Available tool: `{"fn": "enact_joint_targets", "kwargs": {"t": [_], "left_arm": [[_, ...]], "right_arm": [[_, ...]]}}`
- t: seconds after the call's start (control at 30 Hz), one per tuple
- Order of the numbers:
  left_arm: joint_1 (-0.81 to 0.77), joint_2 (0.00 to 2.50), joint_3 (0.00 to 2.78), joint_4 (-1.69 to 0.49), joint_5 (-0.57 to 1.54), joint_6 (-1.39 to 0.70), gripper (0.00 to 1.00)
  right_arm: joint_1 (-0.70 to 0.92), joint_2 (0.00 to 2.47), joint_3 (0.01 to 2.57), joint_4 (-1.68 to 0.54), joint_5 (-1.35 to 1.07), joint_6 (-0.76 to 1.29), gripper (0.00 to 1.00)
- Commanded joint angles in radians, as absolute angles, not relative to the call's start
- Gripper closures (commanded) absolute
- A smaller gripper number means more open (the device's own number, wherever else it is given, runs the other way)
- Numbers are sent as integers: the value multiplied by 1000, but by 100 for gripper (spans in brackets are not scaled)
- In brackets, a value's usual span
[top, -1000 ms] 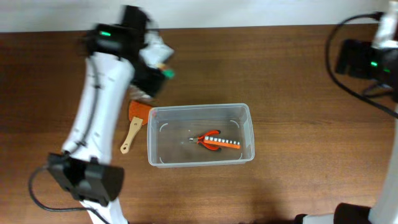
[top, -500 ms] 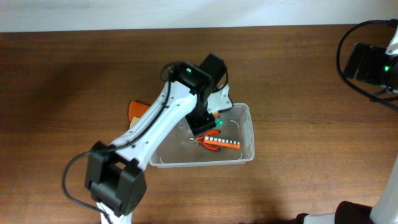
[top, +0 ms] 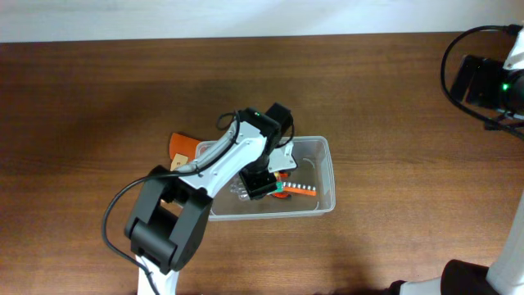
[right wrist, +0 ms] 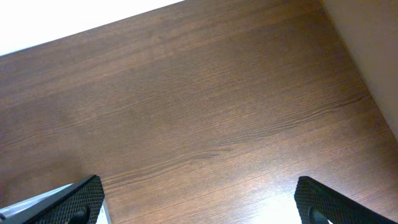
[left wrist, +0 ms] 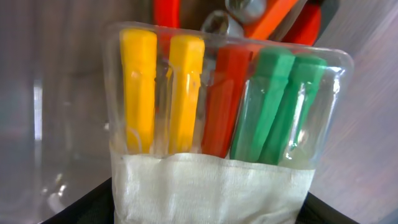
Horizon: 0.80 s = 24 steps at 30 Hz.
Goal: Pack container
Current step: 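Carry the marker pack right and drop it into the container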
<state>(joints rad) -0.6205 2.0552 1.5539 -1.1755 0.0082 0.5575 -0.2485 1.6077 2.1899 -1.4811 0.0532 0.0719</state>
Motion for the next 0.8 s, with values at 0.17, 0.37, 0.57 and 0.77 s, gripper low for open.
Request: {"fn": "enact_joint_targets", "kwargs": {"t": [0.17, 0.37, 0.57, 0.77], "left_arm": [[-612, 2050, 1589, -1206, -46, 521, 27], [-612, 1982, 1718, -1306, -81, 509, 1], [-585, 1844, 1794, -1364, -172, 442, 1], [-404, 1687, 1795, -1375, -187, 378, 1]], "right_arm": [[-256, 1612, 2189, -1480, 44, 76, 1], [-256, 1612, 2189, -1481, 44, 76, 1], [-256, 1612, 2189, -1481, 44, 76, 1], [-256, 1612, 2189, -1481, 44, 76, 1]]}}
